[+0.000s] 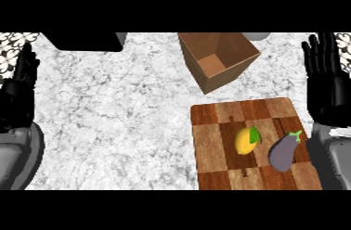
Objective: Pick the lemon from the cutting board and place it in the cardboard box
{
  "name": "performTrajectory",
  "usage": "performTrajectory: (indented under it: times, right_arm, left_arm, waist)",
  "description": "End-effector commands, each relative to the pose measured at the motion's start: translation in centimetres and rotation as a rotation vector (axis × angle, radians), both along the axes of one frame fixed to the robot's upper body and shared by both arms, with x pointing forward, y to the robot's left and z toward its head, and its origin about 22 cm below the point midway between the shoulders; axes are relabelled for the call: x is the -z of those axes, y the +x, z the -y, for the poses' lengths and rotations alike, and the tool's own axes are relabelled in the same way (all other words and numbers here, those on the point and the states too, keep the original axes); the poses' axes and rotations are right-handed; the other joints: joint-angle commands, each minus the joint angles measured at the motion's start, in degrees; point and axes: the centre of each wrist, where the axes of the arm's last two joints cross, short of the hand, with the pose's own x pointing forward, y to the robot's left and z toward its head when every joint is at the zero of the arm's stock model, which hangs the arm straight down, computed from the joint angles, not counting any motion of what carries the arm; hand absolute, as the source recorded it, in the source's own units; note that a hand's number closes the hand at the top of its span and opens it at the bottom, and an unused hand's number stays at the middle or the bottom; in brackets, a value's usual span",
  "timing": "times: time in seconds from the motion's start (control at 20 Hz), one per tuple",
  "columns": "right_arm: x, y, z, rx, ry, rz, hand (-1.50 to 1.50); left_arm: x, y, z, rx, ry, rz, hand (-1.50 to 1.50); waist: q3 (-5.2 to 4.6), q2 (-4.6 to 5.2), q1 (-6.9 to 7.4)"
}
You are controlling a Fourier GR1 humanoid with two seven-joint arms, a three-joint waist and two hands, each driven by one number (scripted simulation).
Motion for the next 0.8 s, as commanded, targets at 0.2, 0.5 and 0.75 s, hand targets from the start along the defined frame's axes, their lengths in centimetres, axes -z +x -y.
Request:
performTrajectory:
  times: [0.2,0.5,0.75]
  right_arm:
    - [0.9,0.6,-2.5,0.374,0.006,0.065,-1.50]
    - [9.3,-2.7,0.0,0.910,-0.036,-0.187,-1.50]
    - [8.7,-4.4,-4.3,0.883,-0.132,-0.140,-1.50]
  left_arm:
    - [5.8,-4.4,0.4,0.074,0.005,-0.208,0.00]
    - [7.3,-5.1,1.9,0.107,-0.055,-0.287,0.00]
    - [9.4,-6.2,2.7,0.116,-0.050,-0.316,0.00]
  waist:
    - [-0.41,-0.42,-0.81]
    - [-0.38,-0.30,-2.10]
    - [-0.44,-0.31,-2.18]
